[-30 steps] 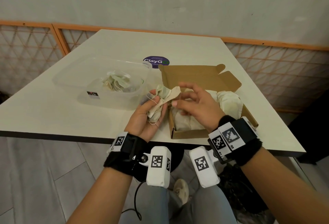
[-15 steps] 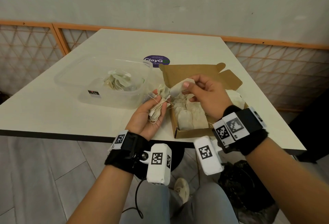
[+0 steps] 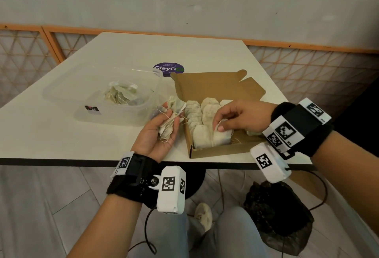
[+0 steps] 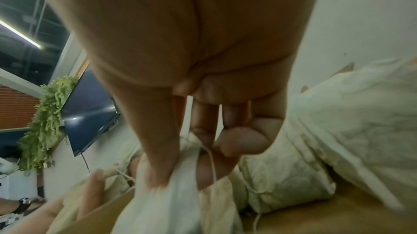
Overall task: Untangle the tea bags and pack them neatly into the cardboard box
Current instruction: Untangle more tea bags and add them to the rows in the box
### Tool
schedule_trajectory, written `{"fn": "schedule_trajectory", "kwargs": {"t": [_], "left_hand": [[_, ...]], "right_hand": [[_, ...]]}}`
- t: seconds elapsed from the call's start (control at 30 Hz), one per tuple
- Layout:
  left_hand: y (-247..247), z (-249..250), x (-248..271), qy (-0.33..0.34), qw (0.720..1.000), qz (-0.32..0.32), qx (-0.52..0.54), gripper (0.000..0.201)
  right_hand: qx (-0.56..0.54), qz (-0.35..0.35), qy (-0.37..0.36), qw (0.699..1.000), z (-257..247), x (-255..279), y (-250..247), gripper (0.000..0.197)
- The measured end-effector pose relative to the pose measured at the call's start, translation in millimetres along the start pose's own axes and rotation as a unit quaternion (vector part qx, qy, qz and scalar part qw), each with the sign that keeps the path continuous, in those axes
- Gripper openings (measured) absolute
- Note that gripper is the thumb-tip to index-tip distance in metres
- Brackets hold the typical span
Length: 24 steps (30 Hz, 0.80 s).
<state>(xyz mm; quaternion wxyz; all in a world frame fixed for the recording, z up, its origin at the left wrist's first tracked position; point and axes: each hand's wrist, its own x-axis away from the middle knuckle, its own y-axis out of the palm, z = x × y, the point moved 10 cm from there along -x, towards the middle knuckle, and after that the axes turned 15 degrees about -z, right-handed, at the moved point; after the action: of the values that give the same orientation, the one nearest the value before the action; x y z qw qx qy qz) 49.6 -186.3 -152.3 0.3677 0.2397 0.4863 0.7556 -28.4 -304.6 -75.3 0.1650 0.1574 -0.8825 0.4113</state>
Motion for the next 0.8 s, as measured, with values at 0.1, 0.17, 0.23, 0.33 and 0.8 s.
{"fn": "schedule_trajectory", "kwargs": {"t": [0.1,0.17,0.23,0.33,0.8], "left_hand": [[0.3,0.3,0.2,0.000,1.000,0.002,-0.003,0.034],[0.4,0.0,0.3,0.000,1.000,0.003,-0.004,0.034],[0.4,-0.1,0.9,0.000,1.000,0.006,-0.004,0.031],[1.6,0.6,1.3,0.004,1.000,0.004,-0.003,0.030],[2.7,1.9,2.1,0.010,1.000,0.004,-0.023,0.026]], "right_hand": [[0.022,-0.022,0.007,1.000,-1.8,-10.6,7.0,0.008],[0.042,0.007,0.021,0.999,0.0,-15.0,3.8,0.012],[0.035,0.053,0.022,0.998,0.8,-12.9,-2.8,0.021],[-0.040,0.147,0.019,0.988,12.7,4.7,-17.7,0.029],[-0.149,0.218,0.073,0.962,53.4,17.6,2.0,0.016]]}}
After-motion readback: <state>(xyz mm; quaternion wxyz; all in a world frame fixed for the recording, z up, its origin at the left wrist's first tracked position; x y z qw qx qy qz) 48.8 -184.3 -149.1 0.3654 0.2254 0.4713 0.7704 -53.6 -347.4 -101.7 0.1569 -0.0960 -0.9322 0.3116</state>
